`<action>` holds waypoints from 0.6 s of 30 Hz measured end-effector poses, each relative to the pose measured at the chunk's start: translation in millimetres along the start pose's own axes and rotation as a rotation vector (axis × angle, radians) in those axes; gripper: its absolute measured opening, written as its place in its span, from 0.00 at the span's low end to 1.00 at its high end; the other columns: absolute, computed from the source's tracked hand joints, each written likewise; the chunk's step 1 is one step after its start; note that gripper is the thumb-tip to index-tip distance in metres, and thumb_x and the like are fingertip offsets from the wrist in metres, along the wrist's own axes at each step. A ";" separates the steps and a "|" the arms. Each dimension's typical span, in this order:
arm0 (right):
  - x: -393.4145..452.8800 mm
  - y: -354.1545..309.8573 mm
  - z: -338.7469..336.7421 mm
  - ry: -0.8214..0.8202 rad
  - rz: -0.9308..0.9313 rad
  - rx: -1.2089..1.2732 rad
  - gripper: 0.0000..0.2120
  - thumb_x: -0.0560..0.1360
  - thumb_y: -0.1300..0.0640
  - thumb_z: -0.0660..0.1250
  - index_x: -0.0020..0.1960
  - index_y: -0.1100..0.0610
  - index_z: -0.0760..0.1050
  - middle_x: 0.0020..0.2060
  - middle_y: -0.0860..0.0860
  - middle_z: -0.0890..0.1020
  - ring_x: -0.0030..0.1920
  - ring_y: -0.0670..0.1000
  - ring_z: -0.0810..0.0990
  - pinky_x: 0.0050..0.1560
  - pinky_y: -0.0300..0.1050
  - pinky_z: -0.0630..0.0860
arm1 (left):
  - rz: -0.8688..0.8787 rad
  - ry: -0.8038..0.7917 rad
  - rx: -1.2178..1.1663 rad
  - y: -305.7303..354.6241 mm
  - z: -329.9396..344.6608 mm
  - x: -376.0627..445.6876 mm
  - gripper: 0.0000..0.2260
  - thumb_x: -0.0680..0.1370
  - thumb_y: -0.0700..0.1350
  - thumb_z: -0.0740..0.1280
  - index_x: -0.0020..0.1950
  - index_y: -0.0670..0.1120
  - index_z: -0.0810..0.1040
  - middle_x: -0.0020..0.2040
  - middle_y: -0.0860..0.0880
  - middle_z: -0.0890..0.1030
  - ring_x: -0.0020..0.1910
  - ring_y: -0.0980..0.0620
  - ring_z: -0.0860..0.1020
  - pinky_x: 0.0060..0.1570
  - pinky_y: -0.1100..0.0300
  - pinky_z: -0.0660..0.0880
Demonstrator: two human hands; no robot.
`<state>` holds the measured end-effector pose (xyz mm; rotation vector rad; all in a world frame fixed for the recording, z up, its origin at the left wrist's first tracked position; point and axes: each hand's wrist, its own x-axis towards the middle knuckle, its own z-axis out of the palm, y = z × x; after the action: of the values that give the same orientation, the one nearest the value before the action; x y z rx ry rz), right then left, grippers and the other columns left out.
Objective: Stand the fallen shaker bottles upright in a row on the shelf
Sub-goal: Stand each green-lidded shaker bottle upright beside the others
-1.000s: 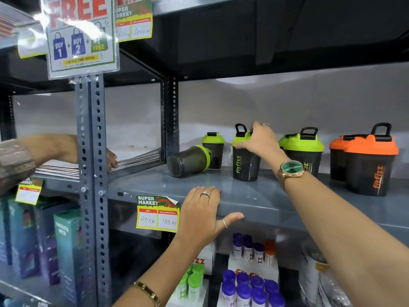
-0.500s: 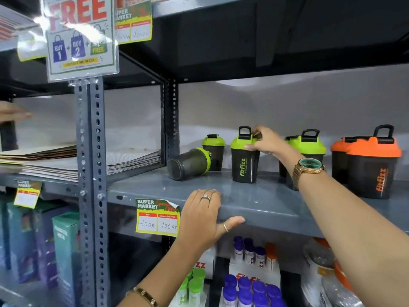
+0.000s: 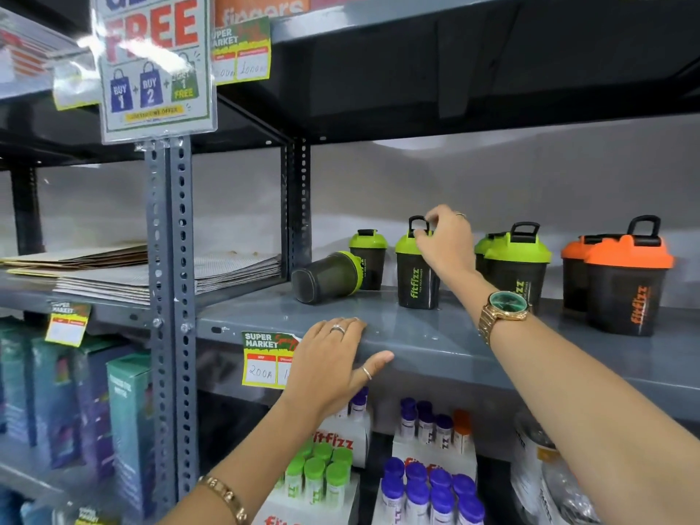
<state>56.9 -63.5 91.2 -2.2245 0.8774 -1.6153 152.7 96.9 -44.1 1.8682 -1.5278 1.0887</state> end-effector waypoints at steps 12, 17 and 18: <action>-10.1 -40.7 57.0 -0.421 0.101 -0.063 0.18 0.73 0.48 0.67 0.32 0.60 0.68 0.35 0.56 0.76 0.42 0.57 0.75 0.31 0.42 0.68 | -0.052 -0.008 0.202 -58.1 -17.1 -20.6 0.36 0.79 0.64 0.42 0.50 0.42 0.82 0.47 0.47 0.84 0.47 0.49 0.82 0.47 0.56 0.77; -13.7 -53.9 72.0 -0.531 0.285 0.062 0.20 0.75 0.43 0.64 0.46 0.62 0.74 0.48 0.59 0.78 0.49 0.60 0.79 0.38 0.49 0.79 | -0.062 -0.007 0.178 -63.0 -10.9 -23.1 0.35 0.79 0.65 0.43 0.53 0.41 0.81 0.50 0.45 0.84 0.49 0.48 0.82 0.50 0.52 0.77; -14.8 -57.2 74.1 -0.563 0.362 0.111 0.25 0.75 0.42 0.64 0.58 0.63 0.73 0.57 0.60 0.76 0.54 0.61 0.79 0.35 0.48 0.78 | -0.062 -0.001 0.172 -62.9 -10.0 -23.5 0.35 0.79 0.65 0.43 0.53 0.41 0.81 0.50 0.45 0.84 0.49 0.48 0.82 0.50 0.52 0.77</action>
<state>140.7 -20.0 84.0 -2.1144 0.9209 -0.7954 209.1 134.1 -50.7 2.0151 -1.4056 1.2245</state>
